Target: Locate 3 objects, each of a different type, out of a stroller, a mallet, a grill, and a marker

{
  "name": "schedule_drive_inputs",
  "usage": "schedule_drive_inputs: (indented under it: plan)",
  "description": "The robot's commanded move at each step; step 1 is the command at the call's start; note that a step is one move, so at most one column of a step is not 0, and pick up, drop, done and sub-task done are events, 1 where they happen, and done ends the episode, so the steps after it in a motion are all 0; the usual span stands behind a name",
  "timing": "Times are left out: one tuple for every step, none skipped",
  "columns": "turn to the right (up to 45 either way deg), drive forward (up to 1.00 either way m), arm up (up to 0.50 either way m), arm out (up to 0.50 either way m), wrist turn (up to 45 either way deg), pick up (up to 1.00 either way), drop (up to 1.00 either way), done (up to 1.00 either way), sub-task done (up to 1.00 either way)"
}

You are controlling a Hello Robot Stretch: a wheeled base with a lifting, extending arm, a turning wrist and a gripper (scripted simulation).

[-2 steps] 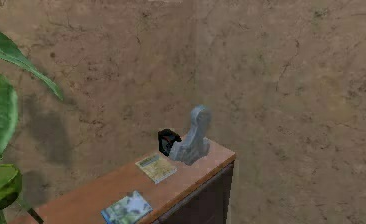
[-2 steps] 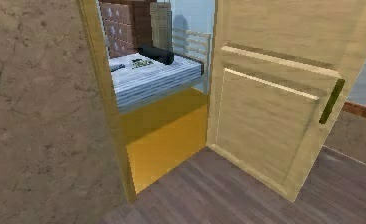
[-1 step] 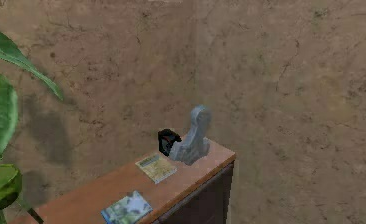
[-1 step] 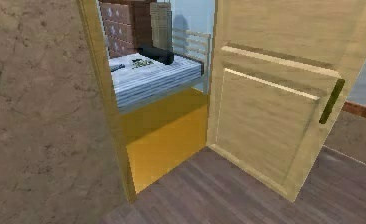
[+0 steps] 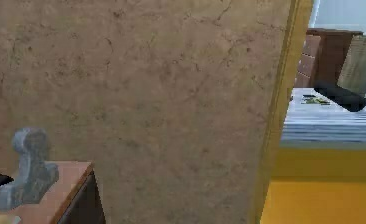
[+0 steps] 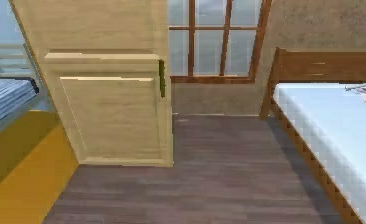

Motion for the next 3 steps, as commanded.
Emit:
schedule_drive_inputs:
  plan:
    - [45.0,0.00,0.00,0.00,0.0,0.00,0.00,0.00,0.00]
    - [0.0,0.80,0.00,0.00,0.0,0.00,0.00,0.00,0.00]
    - [33.0,0.00,0.00,0.00,0.0,0.00,0.00,0.00,0.00]
